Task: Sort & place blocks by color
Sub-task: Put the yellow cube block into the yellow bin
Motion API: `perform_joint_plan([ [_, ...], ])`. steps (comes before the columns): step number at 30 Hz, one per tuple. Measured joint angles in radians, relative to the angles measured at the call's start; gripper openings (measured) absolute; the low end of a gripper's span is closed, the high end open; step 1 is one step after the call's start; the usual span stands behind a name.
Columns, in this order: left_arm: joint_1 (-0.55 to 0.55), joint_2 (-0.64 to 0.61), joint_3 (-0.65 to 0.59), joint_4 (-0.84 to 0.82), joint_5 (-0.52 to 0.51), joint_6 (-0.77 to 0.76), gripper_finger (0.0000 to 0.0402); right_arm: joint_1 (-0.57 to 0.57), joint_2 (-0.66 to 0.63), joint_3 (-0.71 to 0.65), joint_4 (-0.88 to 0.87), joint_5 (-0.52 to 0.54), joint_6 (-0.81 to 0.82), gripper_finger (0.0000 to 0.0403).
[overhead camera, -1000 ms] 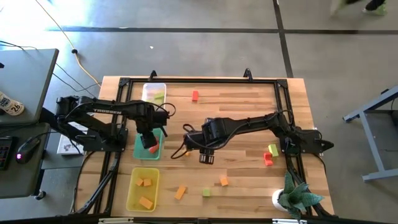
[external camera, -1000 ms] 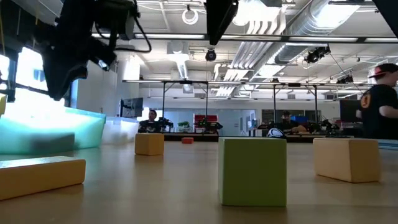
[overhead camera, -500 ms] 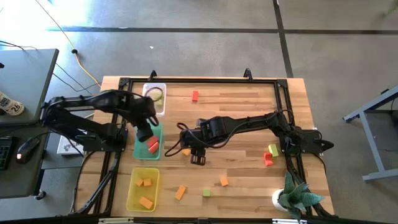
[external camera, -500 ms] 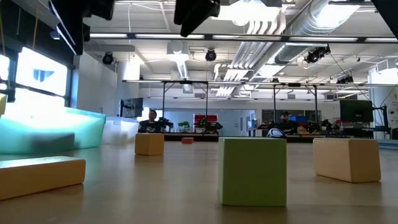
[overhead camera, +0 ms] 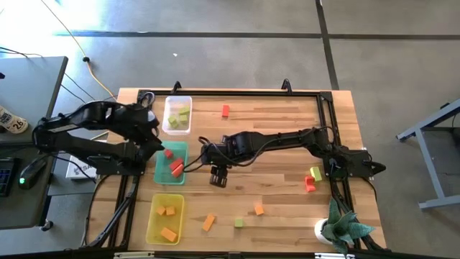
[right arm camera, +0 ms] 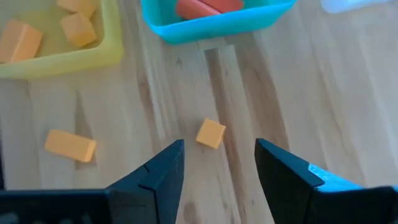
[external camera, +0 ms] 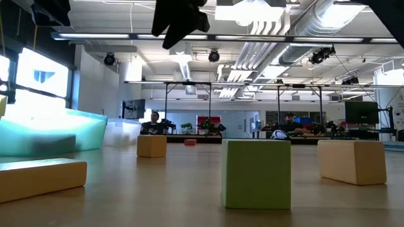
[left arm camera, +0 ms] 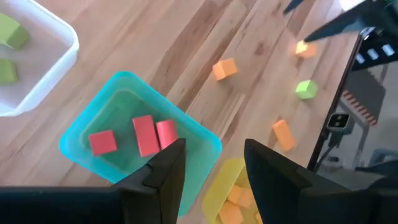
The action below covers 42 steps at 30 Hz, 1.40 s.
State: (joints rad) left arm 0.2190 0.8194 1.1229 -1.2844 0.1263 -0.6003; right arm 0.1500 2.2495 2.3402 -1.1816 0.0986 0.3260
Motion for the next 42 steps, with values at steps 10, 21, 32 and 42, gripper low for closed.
perform_joint_plan([
  [10,0.000,-0.053,0.000,0.001,-0.059,0.000,0.0151,-0.013,0.095,0.000,0.031,-0.051,0.063,0.0181],
  [21,0.000,-0.053,0.000,0.001,-0.059,0.001,0.0152,-0.012,0.178,0.000,0.041,-0.052,0.204,0.0181],
  [32,0.000,-0.052,0.000,0.003,-0.060,0.010,0.0152,-0.012,0.241,0.001,0.045,-0.056,0.262,0.0181],
  [42,0.000,-0.052,0.000,0.003,-0.060,0.009,0.0152,-0.012,0.278,0.002,0.045,-0.069,0.278,0.0181],
])
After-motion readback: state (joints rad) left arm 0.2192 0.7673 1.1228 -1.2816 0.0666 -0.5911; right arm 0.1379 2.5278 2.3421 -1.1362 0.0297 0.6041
